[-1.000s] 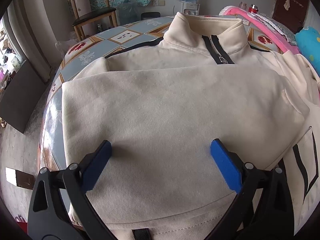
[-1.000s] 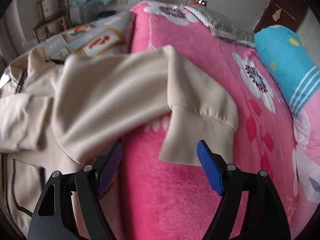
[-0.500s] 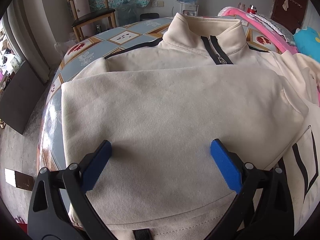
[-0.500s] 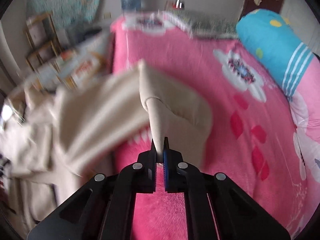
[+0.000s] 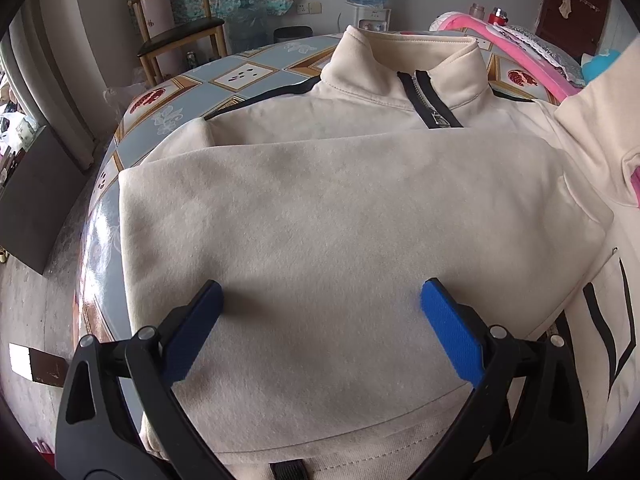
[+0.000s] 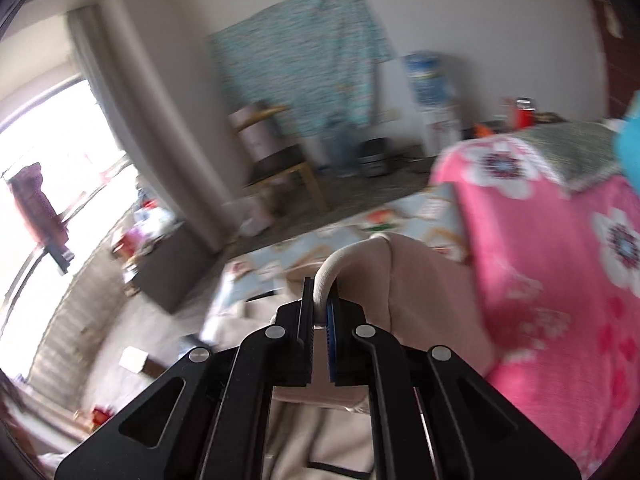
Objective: Fold large clothes
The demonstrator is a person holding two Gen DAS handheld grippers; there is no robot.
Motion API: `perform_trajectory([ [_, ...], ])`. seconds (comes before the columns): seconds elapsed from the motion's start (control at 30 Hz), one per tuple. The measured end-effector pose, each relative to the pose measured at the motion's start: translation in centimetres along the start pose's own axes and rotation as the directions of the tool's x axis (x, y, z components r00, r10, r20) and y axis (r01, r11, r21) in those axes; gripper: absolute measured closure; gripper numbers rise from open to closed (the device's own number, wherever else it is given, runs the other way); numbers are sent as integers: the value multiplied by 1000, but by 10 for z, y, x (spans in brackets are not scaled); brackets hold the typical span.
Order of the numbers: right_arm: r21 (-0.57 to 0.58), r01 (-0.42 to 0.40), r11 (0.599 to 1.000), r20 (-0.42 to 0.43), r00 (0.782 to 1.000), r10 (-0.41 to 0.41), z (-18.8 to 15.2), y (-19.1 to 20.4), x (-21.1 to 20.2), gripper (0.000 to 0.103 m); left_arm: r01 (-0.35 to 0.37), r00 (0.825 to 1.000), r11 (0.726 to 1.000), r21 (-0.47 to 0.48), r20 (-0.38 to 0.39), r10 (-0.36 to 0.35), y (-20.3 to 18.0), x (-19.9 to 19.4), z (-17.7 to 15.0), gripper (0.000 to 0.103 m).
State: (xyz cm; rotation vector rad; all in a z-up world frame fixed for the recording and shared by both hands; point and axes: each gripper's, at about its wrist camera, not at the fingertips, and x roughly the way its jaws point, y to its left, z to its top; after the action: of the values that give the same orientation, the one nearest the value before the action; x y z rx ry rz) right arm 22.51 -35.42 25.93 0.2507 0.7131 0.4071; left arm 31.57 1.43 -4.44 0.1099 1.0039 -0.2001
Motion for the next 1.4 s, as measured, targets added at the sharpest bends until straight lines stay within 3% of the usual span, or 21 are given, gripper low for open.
perform_trajectory([
  [0.1, -54, -66, 996, -66, 996, 62, 2, 44, 43, 97, 4, 1000, 1000, -6, -27, -4, 4, -3, 2, 7],
  [0.17, -69, -103, 992, -124, 988, 94, -1, 68, 78, 98, 13, 1000, 999, -30, -3, -13, 12, -13, 1, 7],
  [0.33, -59, -194, 979, -309, 936, 167, -29, 112, 194, 97, 32, 998, 999, -37, 61, -30, 36, -46, -11, 7],
  [0.43, -58, -175, 983, -391, 910, 139, -57, 129, 257, 97, 59, 996, 998, -12, 74, -58, 46, -63, -22, 7],
  [0.47, -72, -124, 990, -416, 905, 83, -70, 131, 284, 96, 78, 995, 997, 0, 66, -78, 48, -67, -27, 7],
  [0.5, -83, -92, 992, -433, 900, 47, -80, 132, 302, 93, 90, 994, 996, 10, 64, -91, 49, -70, -31, 7],
  [0.6, -75, -89, 993, -498, 866, 40, -103, 130, 337, 67, 138, 988, 990, 34, 73, -140, 51, -79, -42, 7],
  [0.7, -72, -107, 992, -464, 884, 62, -106, 117, 324, 56, 188, 978, 982, 19, 85, -189, 54, -83, -43, 8],
  [0.8, -75, -94, 993, -395, 917, 57, -103, 89, 288, 49, 218, 971, 976, -9, 107, -215, 57, -79, -32, 8],
  [0.87, -83, -47, 995, -355, 935, 15, -104, 61, 261, 48, 224, 970, 973, -46, 106, -219, 58, -70, -19, 18],
  [0.9, -86, -16, 996, -344, 939, -14, -105, 45, 250, 48, 229, 970, 971, -72, 96, -222, 59, -62, -12, 28],
  [1.0, -91, 109, 990, -324, 937, -133, -118, -1, 221, 48, 235, 972, 961, -148, 52, -230, 63, -38, 6, 45],
  [1.1, -42, 163, 986, -321, 932, -168, -136, -44, 197, 48, 159, 985, 963, -216, -35, -170, 67, -9, 16, 60],
  [1.17, 0, 193, 981, -310, 933, -184, -147, -69, 183, 48, 140, 988, 965, -220, -27, -150, 65, -8, 20, 66],
  [1.23, 23, 218, 976, -296, 934, -202, -149, -87, 172, 48, 105, 993, 974, -201, -40, -115, 62, -10, 21, 97],
  [1.33, 66, 262, 963, -265, 935, -236, -140, -108, 156, 48, 98, 995, 979, -179, -2, -100, 61, -31, 25, 97],
  [1.4, 94, 290, 952, -243, 935, -260, -130, -122, 147, 48, 94, 994, 982, -164, 70, -83, 59, -64, 29, 97],
])
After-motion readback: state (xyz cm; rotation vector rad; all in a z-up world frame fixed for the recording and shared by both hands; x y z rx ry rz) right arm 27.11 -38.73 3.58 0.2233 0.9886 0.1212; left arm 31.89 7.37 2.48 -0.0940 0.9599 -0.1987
